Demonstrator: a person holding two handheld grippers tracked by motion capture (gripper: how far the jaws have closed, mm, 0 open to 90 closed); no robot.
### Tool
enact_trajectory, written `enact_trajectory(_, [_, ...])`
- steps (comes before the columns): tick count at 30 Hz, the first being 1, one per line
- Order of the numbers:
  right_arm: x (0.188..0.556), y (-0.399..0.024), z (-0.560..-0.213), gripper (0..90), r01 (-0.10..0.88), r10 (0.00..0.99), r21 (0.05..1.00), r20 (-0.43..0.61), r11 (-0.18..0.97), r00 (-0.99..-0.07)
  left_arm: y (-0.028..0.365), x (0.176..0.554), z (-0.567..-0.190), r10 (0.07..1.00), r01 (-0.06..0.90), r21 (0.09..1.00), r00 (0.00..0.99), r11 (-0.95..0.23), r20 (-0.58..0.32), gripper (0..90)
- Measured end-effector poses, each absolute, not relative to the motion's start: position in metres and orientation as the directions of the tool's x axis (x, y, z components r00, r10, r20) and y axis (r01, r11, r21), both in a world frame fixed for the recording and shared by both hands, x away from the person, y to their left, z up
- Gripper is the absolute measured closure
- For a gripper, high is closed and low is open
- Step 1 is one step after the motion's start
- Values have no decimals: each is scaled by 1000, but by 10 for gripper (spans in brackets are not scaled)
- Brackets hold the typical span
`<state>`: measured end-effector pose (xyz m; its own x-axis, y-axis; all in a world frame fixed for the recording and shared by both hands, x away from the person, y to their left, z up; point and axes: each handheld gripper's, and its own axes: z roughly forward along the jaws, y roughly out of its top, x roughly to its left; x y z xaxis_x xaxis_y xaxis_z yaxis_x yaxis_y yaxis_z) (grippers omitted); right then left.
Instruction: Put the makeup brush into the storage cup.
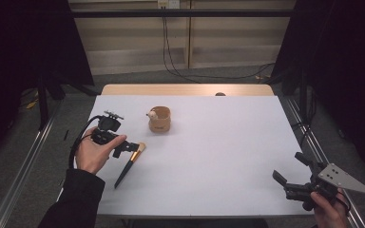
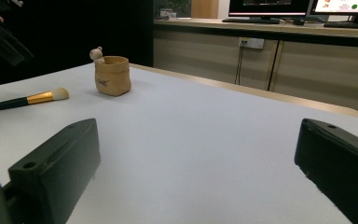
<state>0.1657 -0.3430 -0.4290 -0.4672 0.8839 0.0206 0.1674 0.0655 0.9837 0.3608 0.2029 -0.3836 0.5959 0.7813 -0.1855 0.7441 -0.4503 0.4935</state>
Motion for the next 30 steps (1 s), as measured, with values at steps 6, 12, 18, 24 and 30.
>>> enact_trajectory(6, [166,-343,-429,0,168,882,984,21,66,-471,200,367,-391,773,756,413,612,-508,-169,126])
enact_trajectory(12, [166,-342,-429,0,168,881,983,18,69,-472,198,371,-397,774,762,357,616,-540,-143,111])
enact_trajectory(18, [166,-342,-429,0,168,884,983,16,71,-468,194,372,-404,785,760,333,614,-558,-85,94])
enact_trajectory(24, [166,-342,-429,0,169,883,983,14,74,-469,194,376,-414,806,778,307,589,-548,-55,84])
enact_trajectory(30, [166,-342,-429,0,168,884,983,12,76,-468,193,380,-419,803,780,271,595,-564,-41,103])
